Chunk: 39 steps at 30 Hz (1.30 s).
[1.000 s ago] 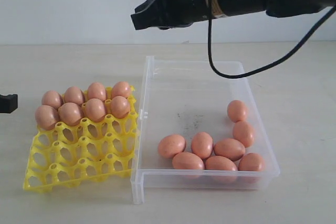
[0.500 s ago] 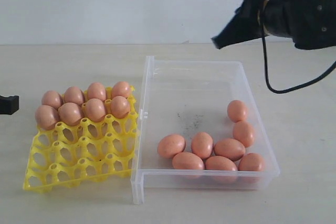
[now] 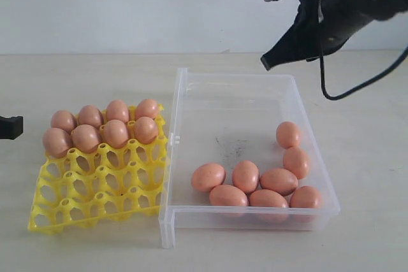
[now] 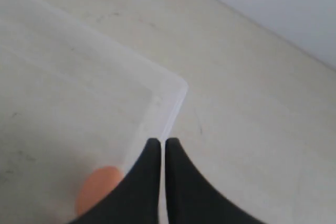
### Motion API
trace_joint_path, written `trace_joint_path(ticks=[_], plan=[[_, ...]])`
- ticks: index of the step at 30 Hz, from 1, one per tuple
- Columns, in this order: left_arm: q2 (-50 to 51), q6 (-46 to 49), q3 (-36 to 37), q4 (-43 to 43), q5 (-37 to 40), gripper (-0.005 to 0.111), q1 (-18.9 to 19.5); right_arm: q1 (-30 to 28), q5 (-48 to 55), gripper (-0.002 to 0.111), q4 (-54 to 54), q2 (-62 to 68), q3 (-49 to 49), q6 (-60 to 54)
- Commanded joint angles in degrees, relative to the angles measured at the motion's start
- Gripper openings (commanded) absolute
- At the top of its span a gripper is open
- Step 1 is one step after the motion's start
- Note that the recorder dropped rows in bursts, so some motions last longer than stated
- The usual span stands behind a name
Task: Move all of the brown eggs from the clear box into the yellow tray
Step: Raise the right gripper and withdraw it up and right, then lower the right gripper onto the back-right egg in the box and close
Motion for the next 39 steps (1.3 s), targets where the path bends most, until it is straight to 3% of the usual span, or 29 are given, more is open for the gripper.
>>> trace_joint_path(ticks=[1, 6, 11, 18, 20, 39], plan=[[-0.4, 0.0, 0.1, 0.1, 1.1, 0.004, 0.1, -0.2, 17.8, 0.000, 14.4, 4.9, -9.7, -8.5], [-0.4, 0.0, 0.1, 0.1, 2.2, 0.004, 0.1, -0.2, 29.1, 0.000, 21.8, 12.2, -16.7, -9.9], [-0.4, 0.0, 0.1, 0.1, 2.5, 0.004, 0.1, -0.2, 25.4, 0.003, 23.2, 16.5, -17.1, -10.2], [-0.4, 0.0, 0.1, 0.1, 2.5, 0.004, 0.1, -0.6, 22.8, 0.044, 23.4, 19.1, -17.1, -8.9], [-0.4, 0.0, 0.1, 0.1, 2.5, 0.004, 0.1, -1.2, 23.7, 0.050, 23.7, 20.1, -17.1, -6.5], [-0.4, 0.0, 0.1, 0.5, 2.5, 0.004, 0.1, -1.9, 21.0, 0.050, 23.7, 27.1, -17.0, -4.0]])
